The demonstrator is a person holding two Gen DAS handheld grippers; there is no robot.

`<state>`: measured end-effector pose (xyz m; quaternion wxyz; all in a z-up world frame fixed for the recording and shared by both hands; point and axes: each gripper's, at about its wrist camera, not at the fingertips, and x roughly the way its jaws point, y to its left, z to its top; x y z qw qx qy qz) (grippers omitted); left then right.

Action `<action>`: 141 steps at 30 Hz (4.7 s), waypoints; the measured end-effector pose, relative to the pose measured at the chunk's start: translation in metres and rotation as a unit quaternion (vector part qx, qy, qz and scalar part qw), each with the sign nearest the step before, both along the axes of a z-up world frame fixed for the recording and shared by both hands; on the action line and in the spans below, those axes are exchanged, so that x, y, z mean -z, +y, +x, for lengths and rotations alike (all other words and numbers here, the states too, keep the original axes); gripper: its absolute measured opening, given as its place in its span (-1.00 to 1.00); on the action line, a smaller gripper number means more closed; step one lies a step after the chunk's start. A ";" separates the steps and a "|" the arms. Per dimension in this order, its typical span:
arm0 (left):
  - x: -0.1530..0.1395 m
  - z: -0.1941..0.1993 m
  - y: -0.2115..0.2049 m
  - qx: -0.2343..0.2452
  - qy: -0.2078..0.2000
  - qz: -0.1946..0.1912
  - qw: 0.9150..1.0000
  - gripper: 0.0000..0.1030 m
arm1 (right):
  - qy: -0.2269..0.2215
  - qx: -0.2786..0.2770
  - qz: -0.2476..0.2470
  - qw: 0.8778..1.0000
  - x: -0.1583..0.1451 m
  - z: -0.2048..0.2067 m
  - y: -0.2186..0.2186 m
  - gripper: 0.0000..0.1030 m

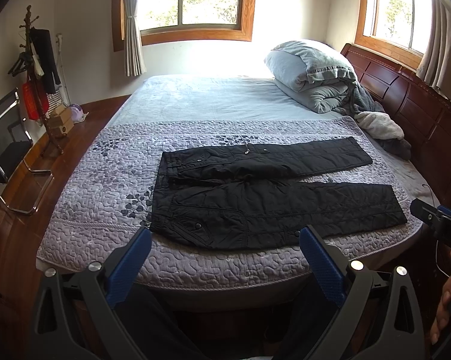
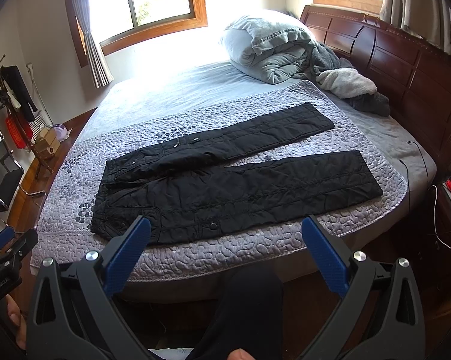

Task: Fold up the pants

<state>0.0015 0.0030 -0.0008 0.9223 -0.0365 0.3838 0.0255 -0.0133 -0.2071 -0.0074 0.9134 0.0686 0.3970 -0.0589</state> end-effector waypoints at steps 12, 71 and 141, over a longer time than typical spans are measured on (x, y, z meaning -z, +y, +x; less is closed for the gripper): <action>0.001 0.000 0.000 0.004 0.000 0.000 1.000 0.93 | 0.001 0.000 -0.003 1.000 0.000 0.001 -0.001 0.95; 0.167 0.118 0.102 0.003 0.161 -0.240 0.957 0.93 | 0.098 -0.008 0.105 0.990 0.127 0.092 -0.090 0.95; 0.288 0.098 0.343 -0.389 0.115 -0.247 0.880 0.35 | 0.122 0.213 0.314 0.917 0.287 0.104 -0.371 0.51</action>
